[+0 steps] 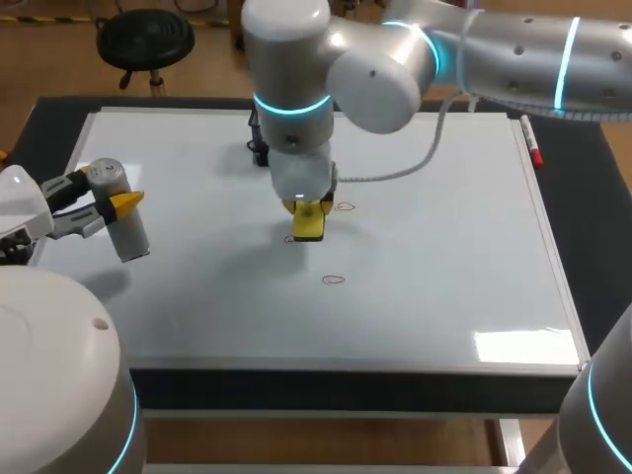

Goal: Pick up the inspection probe, press it on each red-marked spot on the whiteboard one by one, put down the probe, pick up the eraser, and wipe off all the red marks.

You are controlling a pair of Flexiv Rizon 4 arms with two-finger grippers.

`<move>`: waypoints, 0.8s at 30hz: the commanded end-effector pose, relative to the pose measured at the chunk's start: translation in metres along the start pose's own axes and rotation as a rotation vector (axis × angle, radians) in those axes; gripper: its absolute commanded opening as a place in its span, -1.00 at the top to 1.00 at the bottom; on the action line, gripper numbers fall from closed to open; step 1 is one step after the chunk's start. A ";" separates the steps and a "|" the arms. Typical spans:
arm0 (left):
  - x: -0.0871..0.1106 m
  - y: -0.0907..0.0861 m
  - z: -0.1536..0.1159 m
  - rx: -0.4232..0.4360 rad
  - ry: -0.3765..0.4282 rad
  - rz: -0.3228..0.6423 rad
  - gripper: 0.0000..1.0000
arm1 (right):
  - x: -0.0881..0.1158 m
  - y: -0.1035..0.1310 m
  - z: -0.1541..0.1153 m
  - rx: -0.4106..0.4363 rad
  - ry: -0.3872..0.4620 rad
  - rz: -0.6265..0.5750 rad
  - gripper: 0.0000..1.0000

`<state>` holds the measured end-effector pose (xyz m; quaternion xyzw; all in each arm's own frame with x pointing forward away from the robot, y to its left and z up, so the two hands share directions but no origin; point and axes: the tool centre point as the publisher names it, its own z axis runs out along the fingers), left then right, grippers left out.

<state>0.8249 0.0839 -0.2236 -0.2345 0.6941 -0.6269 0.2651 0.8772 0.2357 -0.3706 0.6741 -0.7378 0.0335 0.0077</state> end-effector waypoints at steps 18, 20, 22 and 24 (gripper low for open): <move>0.001 0.000 0.001 0.002 -0.006 0.002 1.00 | -0.009 0.003 -0.001 0.006 0.038 -0.025 1.00; 0.001 0.000 0.001 0.002 -0.006 0.002 1.00 | -0.009 0.003 -0.001 0.006 0.038 -0.025 1.00; 0.001 0.000 0.001 0.002 -0.006 0.002 1.00 | -0.014 0.007 0.008 -0.016 0.032 -0.044 1.00; 0.001 0.000 0.001 0.002 -0.006 0.002 1.00 | -0.019 0.010 0.014 -0.030 0.032 -0.049 1.00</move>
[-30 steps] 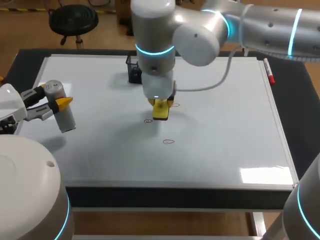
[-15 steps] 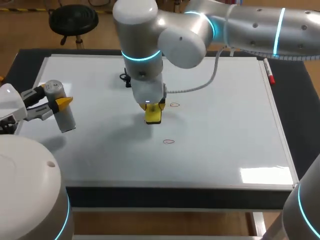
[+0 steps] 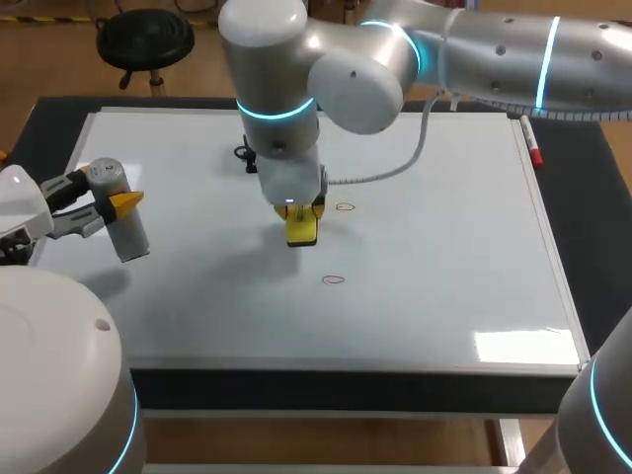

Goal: Pick up the inspection probe, press it on each red-marked spot on the whiteboard one by one, put down the probe, pick up the eraser, and wipe off all the red marks.

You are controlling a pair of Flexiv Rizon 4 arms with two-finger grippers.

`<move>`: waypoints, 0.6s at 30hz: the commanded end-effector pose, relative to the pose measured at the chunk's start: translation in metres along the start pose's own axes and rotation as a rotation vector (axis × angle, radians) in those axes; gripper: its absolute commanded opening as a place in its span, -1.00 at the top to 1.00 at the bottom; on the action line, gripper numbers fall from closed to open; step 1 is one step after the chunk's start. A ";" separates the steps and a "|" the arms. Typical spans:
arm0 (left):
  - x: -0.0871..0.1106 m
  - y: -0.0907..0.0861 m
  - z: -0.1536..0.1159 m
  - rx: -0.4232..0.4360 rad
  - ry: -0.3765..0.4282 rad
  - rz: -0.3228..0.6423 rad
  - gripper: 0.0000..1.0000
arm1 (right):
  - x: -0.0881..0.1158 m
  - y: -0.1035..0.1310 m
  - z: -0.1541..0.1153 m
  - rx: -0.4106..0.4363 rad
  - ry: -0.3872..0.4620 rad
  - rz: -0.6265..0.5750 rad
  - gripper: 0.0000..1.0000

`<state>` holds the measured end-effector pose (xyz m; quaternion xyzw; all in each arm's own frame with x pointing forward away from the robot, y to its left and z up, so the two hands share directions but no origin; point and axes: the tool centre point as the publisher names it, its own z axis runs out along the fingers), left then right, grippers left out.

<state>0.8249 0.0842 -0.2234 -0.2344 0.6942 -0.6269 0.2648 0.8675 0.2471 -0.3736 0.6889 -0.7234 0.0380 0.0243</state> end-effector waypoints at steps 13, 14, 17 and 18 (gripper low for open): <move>0.001 0.000 0.001 0.002 -0.006 0.002 1.00 | -0.036 0.000 0.035 -0.055 0.010 -0.071 1.00; 0.001 0.000 0.001 0.002 -0.006 0.002 1.00 | -0.037 0.000 0.035 -0.057 0.007 -0.074 1.00; 0.001 0.000 0.001 0.002 -0.006 0.002 1.00 | -0.039 -0.001 0.037 -0.058 0.005 -0.079 1.00; 0.001 0.000 0.001 0.002 -0.006 0.002 1.00 | -0.039 -0.002 0.038 -0.060 0.004 -0.080 1.00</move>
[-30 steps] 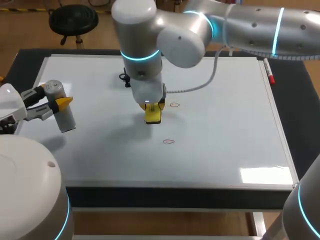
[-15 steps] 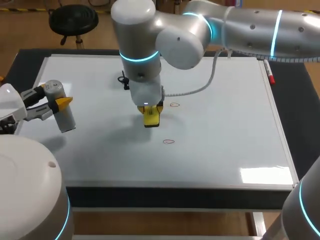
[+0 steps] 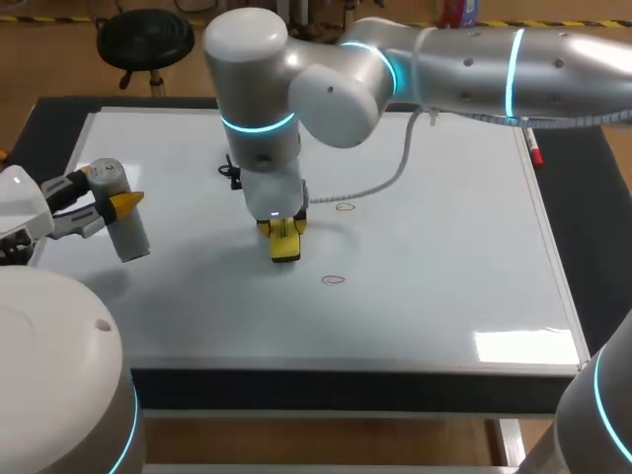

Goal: Pick up the inspection probe, press it on each red-marked spot on the whiteboard one by one, put down the probe, pick up the eraser, and wipe off all the red marks.

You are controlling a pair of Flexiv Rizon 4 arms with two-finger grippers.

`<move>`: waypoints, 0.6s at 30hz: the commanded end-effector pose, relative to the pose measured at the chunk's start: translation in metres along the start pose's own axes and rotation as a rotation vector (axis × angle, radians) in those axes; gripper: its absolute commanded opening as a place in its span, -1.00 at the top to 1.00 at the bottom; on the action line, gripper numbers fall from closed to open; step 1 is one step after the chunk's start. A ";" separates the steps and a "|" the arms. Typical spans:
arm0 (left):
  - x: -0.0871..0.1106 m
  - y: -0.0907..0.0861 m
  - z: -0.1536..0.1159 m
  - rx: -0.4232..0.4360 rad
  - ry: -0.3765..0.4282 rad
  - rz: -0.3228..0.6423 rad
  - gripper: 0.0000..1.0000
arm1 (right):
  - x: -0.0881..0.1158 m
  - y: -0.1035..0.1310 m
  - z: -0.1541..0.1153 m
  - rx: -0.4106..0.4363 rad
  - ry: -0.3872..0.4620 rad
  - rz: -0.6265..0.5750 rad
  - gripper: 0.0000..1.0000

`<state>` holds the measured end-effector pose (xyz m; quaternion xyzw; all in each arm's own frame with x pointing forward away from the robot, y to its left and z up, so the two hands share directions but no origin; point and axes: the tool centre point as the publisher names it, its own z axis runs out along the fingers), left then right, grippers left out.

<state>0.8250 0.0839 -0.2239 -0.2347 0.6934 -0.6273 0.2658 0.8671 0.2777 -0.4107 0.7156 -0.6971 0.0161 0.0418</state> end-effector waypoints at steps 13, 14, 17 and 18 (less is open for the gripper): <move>0.001 -0.001 0.001 0.000 -0.004 0.002 1.00 | 0.005 -0.003 0.024 -0.052 0.034 -0.002 1.00; 0.001 -0.001 0.001 0.000 -0.004 0.002 1.00 | 0.006 -0.003 0.025 -0.055 0.036 0.000 1.00; 0.001 -0.001 0.001 0.000 -0.004 0.002 1.00 | 0.011 0.000 0.027 -0.061 0.040 0.010 1.00; 0.001 -0.001 0.001 0.000 -0.004 0.002 1.00 | 0.014 0.001 0.028 -0.062 0.042 0.017 1.00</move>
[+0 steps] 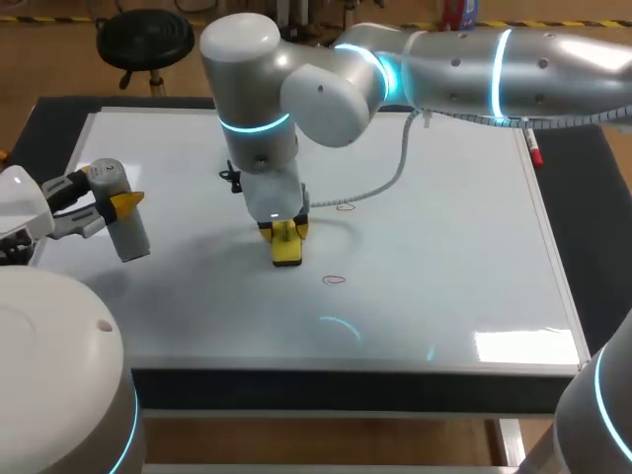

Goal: Pick up the inspection probe, press it on each red-marked spot on the whiteboard one by one, put down the probe, pick up the eraser, and wipe off all the red marks.

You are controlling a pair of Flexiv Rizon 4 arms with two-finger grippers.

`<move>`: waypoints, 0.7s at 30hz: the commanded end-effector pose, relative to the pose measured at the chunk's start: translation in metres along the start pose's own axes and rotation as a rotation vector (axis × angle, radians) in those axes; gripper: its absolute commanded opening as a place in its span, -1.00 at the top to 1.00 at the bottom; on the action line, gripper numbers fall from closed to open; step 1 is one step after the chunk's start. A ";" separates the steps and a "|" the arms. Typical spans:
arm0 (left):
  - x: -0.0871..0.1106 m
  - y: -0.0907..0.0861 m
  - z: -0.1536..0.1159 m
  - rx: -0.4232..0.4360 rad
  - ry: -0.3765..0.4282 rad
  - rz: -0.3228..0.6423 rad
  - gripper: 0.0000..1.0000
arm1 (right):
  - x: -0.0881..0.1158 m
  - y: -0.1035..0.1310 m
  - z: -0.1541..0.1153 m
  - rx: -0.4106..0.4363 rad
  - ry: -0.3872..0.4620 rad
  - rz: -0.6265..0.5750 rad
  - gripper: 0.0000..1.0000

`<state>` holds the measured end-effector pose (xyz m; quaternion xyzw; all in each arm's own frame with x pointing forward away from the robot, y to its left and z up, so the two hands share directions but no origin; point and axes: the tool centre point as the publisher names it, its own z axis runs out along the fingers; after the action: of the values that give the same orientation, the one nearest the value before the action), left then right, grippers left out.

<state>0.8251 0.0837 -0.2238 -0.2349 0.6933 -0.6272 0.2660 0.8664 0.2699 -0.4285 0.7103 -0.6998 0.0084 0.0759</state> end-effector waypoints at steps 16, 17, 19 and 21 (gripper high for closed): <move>0.001 -0.001 0.001 0.000 -0.004 0.002 1.00 | 0.048 0.015 0.014 -0.009 0.008 0.105 1.00; 0.001 -0.001 0.001 0.000 -0.004 0.002 1.00 | 0.049 0.015 0.014 -0.008 0.008 0.107 1.00; 0.001 -0.001 0.001 0.000 -0.004 0.002 1.00 | 0.051 0.017 0.013 -0.005 0.008 0.112 1.00; 0.001 -0.001 0.001 0.000 -0.004 0.002 1.00 | 0.052 0.018 0.010 0.003 0.006 0.118 1.00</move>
<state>0.8248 0.0837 -0.2235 -0.2350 0.6937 -0.6268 0.2658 0.8530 0.2247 -0.4284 0.6672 -0.7399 0.0138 0.0843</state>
